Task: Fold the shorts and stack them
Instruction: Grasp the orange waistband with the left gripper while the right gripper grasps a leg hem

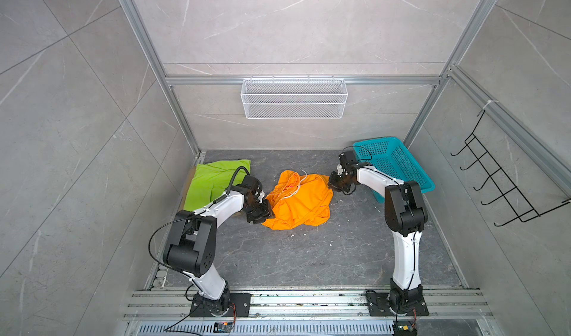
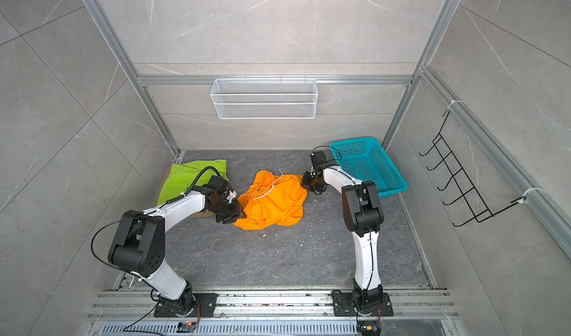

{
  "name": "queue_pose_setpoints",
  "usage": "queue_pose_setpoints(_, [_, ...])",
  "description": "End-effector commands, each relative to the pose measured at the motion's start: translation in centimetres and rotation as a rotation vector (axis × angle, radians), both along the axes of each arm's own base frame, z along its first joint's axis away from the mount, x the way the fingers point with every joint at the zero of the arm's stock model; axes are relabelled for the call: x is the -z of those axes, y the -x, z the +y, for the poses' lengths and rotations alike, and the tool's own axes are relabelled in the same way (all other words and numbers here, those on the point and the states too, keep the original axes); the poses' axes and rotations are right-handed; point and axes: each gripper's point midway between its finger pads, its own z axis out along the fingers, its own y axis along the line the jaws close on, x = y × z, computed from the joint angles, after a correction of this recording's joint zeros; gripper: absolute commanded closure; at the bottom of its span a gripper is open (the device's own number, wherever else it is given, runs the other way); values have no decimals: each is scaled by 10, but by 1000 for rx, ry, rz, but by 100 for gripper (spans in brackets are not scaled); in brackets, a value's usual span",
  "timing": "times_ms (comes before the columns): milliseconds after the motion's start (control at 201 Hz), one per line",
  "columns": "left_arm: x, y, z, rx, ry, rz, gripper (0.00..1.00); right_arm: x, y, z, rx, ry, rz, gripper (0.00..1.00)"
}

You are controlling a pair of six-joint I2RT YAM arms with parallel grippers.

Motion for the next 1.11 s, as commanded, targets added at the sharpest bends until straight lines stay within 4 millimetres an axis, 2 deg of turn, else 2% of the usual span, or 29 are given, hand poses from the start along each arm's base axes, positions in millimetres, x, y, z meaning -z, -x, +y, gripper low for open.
queue_pose_setpoints(0, [-7, -19, -8, 13, 33, -55, 77, -30, -5, -4, 3, -1, -56, 99])
queue_pose_setpoints(80, [-21, -30, -18, 10, 88, -90, 100, -39, -6, -6, 4, 3, -70, 100])
queue_pose_setpoints(154, [-46, -46, -26, 10, 130, -144, 100, -51, -9, -12, 10, 7, -90, 100])
queue_pose_setpoints(244, [-90, -76, -28, 17, 148, -234, 100, -79, -18, -26, 27, 13, -127, 100])
queue_pose_setpoints(364, [-173, -123, -23, -4, 224, -377, 100, -138, -30, -50, 64, 9, -226, 100])
queue_pose_setpoints(478, [-250, -155, 2, -71, 287, -522, 100, -209, -34, -73, 109, -1, -349, 100])
queue_pose_setpoints(573, [-289, -168, 29, -135, 332, -594, 100, -265, -29, -79, 120, -32, -446, 100])
queue_pose_setpoints(613, [-295, -169, 39, -157, 346, -604, 100, -276, -24, -79, 116, -39, -461, 100])
queue_pose_setpoints(647, [-293, -168, 47, -180, 355, -601, 100, -281, -19, -73, 100, -60, -466, 100])
queue_pose_setpoints(707, [-278, -165, 60, -228, 371, -572, 100, -271, -8, -63, 73, -80, -436, 100])
queue_pose_setpoints(737, [-264, -161, 63, -245, 379, -544, 100, -255, -3, -60, 68, -79, -406, 100])
queue_pose_setpoints(742, [-267, -161, 64, -246, 382, -553, 100, -253, -3, -59, 67, -79, -403, 100])
queue_pose_setpoints(752, [-256, -158, 65, -256, 381, -527, 100, -247, -1, -58, 63, -78, -394, 100])
queue_pose_setpoints(762, [-257, -157, 66, -258, 384, -532, 100, -243, 1, -55, 58, -78, -388, 100])
queue_pose_setpoints(772, [-246, -155, 67, -269, 381, -509, 100, -237, 3, -54, 56, -76, -379, 100])
queue_pose_setpoints(782, [-246, -154, 68, -270, 382, -513, 100, -231, 5, -51, 51, -74, -371, 100])
queue_pose_setpoints(792, [-234, -151, 69, -278, 378, -487, 100, -225, 8, -51, 49, -72, -360, 100])
queue_pose_setpoints(802, [-234, -150, 70, -281, 378, -491, 100, -219, 10, -49, 48, -71, -351, 100])
queue_pose_setpoints(822, [-221, -145, 71, -289, 373, -468, 100, -206, 15, -45, 41, -71, -329, 100])
queue_pose_setpoints(832, [-210, -141, 72, -296, 369, -443, 100, -199, 17, -44, 38, -69, -317, 100])
queue_pose_setpoints(837, [-212, -141, 72, -295, 369, -450, 100, -195, 18, -43, 38, -69, -309, 100])
queue_pose_setpoints(961, [-138, -109, 78, -357, 353, -304, 100, -119, 52, -24, -3, -77, -163, 100])
queue_pose_setpoints(1016, [-116, -95, 79, -371, 342, -262, 100, -97, 64, -19, -18, -70, -124, 98])
queue_pose_setpoints(1101, [-94, -77, 80, -386, 319, -221, 100, -70, 85, -15, -45, -49, -69, 86])
